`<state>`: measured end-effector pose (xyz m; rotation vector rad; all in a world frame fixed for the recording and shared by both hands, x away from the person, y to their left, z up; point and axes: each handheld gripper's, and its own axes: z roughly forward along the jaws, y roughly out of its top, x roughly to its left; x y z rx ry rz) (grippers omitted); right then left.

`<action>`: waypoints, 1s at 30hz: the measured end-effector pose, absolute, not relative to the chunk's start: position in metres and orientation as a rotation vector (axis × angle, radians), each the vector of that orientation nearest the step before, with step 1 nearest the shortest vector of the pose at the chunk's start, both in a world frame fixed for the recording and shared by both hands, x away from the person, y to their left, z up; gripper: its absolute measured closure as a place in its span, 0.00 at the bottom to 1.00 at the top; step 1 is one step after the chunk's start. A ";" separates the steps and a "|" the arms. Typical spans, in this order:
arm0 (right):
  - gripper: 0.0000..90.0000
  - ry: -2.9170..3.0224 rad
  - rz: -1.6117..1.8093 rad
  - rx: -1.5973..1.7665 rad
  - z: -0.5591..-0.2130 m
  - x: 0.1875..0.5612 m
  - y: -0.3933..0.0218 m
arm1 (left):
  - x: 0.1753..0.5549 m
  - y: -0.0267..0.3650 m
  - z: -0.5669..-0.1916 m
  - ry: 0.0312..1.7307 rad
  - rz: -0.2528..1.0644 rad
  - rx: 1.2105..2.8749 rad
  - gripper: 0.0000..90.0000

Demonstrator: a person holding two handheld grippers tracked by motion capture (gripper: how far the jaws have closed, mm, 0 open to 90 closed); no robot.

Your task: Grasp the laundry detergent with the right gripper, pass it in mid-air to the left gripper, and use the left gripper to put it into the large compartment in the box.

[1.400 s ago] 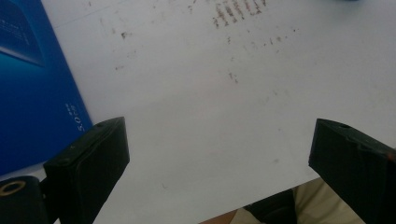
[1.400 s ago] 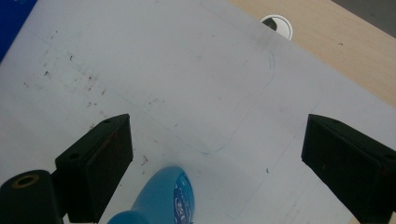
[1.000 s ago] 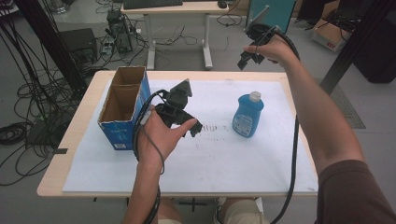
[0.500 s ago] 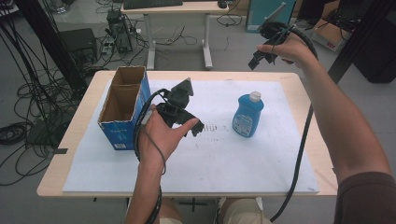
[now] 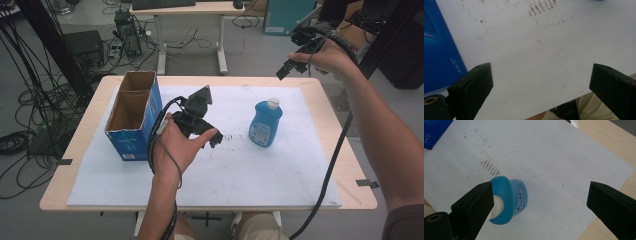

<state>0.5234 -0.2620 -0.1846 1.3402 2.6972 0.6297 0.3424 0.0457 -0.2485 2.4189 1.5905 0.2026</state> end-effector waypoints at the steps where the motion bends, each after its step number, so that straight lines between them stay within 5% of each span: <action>1: 0.08 2.694 0.646 1.328 -0.184 0.519 -0.266 | 0.342 0.045 -0.248 1.591 0.207 2.416 0.06; 30: 0.07 2.652 0.848 1.239 -0.223 0.443 -0.321 | 0.340 0.044 -0.251 1.590 0.186 2.410 0.06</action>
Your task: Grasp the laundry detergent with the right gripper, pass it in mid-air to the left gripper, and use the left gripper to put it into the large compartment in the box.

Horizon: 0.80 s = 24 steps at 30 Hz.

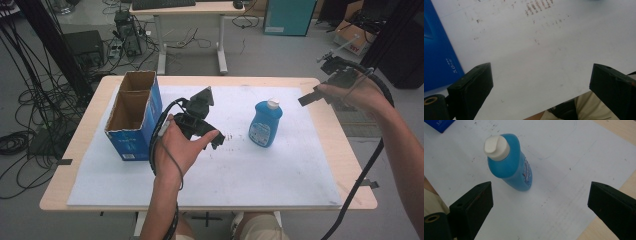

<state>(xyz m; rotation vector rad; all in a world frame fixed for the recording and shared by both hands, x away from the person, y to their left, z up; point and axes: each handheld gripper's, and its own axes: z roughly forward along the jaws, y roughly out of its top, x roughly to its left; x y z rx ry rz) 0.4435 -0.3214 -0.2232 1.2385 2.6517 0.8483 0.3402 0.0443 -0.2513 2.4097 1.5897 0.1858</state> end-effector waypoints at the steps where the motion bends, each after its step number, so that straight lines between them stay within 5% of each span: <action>1: 0.07 2.648 0.850 1.236 -0.227 0.440 -0.323 | 0.340 0.045 -0.251 1.591 0.186 2.409 0.06; 24: 0.07 2.594 0.964 1.183 -0.291 0.402 -0.336 | 0.342 0.046 -0.258 1.593 0.173 2.421 0.06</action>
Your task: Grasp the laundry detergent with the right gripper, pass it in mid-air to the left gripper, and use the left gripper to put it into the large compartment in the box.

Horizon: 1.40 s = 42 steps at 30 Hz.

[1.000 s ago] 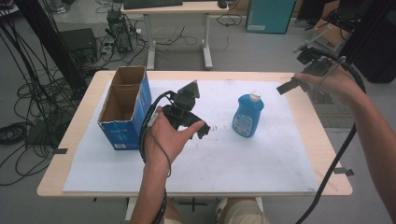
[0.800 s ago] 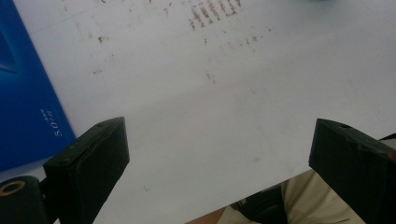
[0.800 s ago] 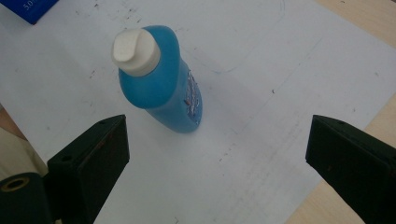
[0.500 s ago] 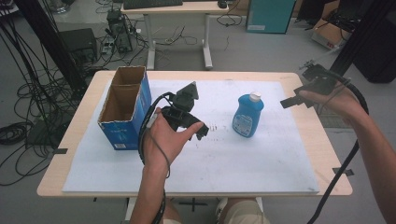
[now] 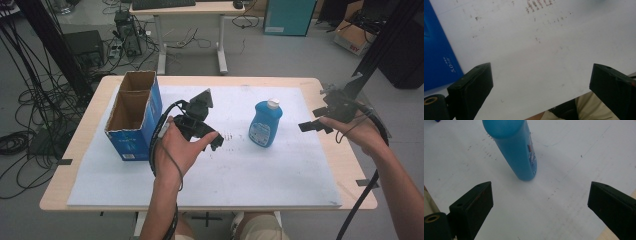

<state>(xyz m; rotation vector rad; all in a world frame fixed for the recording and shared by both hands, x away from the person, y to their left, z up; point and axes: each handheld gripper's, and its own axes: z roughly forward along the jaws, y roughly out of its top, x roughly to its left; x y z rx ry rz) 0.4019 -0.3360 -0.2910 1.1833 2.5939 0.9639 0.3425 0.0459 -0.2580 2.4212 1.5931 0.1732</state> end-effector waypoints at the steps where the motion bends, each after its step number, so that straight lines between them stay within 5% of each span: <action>1: 0.07 2.587 0.969 1.179 -0.293 0.401 -0.336 | 0.343 0.046 -0.258 1.596 0.177 2.411 0.06; 42: 0.05 2.498 1.114 0.999 -0.365 0.398 -0.273 | 0.341 0.053 -0.266 1.608 0.161 2.398 0.06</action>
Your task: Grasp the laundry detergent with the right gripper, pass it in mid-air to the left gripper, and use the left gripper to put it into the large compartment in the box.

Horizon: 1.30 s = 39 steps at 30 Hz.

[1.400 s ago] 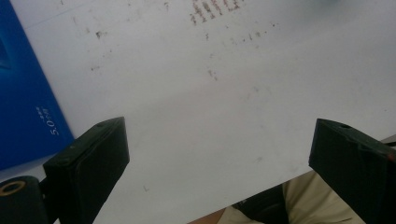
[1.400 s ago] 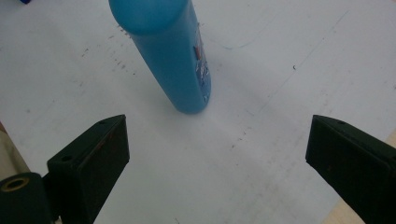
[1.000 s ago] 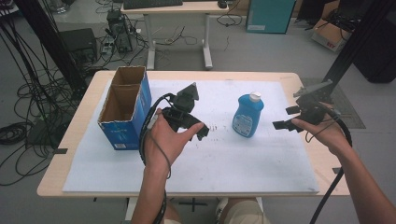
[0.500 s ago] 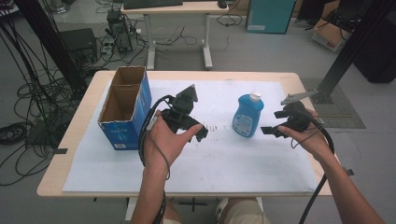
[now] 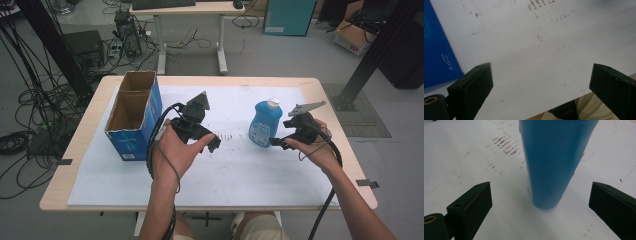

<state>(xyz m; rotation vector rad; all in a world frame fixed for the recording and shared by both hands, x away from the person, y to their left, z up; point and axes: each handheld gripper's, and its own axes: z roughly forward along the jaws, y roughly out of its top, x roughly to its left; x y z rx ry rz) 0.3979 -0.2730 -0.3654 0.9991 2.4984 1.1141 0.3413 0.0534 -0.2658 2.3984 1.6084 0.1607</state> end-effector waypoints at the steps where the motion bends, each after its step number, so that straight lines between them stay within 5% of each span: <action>1: 0.05 2.496 1.113 1.004 -0.367 0.398 -0.272 | 0.342 0.054 -0.267 1.612 0.161 2.396 0.06; 39: 0.04 2.360 1.189 0.991 -0.393 0.411 -0.253 | 0.343 0.057 -0.269 1.621 0.157 2.400 0.06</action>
